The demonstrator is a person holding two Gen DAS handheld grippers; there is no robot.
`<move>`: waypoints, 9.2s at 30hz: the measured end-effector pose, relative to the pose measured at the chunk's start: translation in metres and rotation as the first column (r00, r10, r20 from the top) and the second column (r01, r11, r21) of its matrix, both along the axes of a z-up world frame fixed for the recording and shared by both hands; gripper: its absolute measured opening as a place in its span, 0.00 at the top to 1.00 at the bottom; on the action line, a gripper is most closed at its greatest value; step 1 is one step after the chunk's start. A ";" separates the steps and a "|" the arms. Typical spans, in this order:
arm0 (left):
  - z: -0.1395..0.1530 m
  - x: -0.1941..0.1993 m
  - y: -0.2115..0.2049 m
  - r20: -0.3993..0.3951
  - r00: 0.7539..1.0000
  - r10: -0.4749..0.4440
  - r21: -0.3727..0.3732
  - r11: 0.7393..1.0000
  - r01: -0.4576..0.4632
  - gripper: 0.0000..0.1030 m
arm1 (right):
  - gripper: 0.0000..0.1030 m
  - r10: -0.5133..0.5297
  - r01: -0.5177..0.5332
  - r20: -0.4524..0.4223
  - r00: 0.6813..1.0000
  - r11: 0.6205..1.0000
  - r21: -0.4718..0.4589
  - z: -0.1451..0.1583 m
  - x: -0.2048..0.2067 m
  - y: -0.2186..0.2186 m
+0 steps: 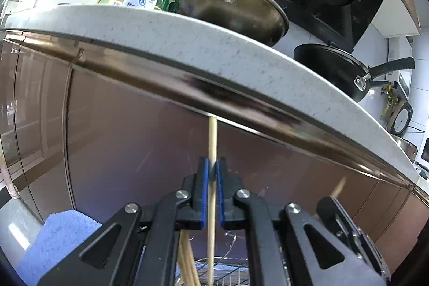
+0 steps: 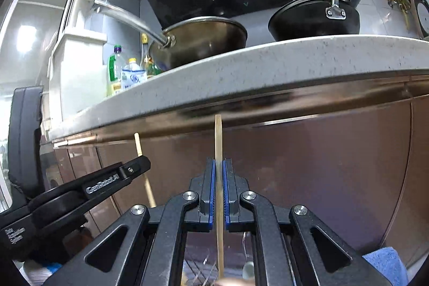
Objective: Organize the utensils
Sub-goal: 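Lift both chopsticks over the clear holder and release them inside, then open both tools and withdraw from the holder, then move both tools down toward the two chopsticks on the towel, then close the left tool on one chopstick while the right tool grips the other, then lift both chopsticks over the clear holder and lower them inside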
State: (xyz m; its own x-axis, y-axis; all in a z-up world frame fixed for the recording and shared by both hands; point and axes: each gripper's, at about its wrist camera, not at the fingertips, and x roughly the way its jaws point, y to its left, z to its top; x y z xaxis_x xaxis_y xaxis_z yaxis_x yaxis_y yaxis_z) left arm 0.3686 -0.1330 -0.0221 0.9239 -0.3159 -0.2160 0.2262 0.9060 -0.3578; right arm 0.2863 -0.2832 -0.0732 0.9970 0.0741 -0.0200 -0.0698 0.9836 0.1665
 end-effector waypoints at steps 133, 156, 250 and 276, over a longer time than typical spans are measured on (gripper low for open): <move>-0.022 -0.224 0.139 -0.185 0.969 0.166 0.456 0.888 -0.066 0.49 | 0.33 0.003 -0.022 -0.462 0.887 0.999 -0.036 -0.045 -0.216 0.053; -0.082 -0.154 0.150 -0.371 0.917 0.146 0.473 0.880 0.051 0.49 | 0.44 0.092 -0.144 -0.660 0.746 0.989 -0.025 -0.096 -0.151 0.090; -0.047 -0.168 0.157 -0.636 0.746 -0.195 0.156 0.915 0.372 0.95 | 0.95 0.335 -0.461 -0.728 0.598 0.887 0.030 -0.064 -0.153 0.127; 0.049 -0.189 0.116 -0.298 0.925 -0.236 0.076 0.960 0.270 0.95 | 0.95 0.291 -0.313 -0.299 0.909 0.950 -0.025 0.030 -0.194 0.073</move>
State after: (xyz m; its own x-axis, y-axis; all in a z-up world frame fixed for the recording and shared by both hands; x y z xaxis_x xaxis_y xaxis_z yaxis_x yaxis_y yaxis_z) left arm 0.1800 -0.0175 0.0273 0.7114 -0.4889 -0.5048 0.3575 0.8702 -0.3389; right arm 0.0927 -0.2104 -0.0428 0.8774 0.3585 -0.3187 -0.3248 0.9329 0.1553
